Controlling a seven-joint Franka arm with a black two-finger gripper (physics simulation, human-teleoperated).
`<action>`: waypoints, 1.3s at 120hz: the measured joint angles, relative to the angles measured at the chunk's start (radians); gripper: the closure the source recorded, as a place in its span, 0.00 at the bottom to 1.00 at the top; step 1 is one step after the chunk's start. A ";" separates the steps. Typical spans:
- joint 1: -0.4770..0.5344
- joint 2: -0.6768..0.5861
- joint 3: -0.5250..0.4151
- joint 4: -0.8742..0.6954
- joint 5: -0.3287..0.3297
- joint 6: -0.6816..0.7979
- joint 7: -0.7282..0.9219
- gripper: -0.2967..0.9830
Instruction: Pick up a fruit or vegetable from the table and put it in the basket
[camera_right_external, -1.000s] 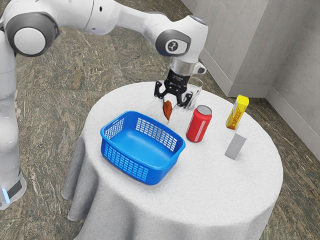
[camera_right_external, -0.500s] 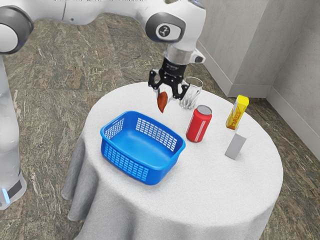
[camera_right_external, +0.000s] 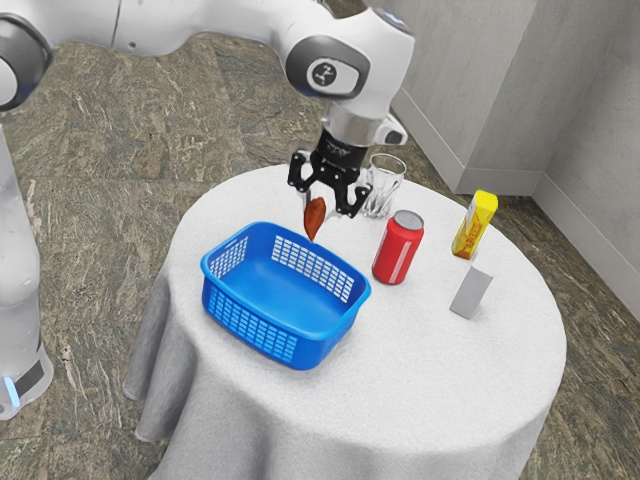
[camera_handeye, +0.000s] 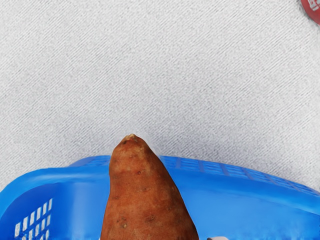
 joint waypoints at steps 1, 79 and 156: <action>0.000 -0.001 -0.002 -0.001 0.000 0.000 0.000 0.61; 0.043 -0.177 -0.093 -0.090 -0.040 -0.032 0.001 0.61; 0.079 -0.197 -0.168 -0.189 -0.121 -0.126 0.001 0.62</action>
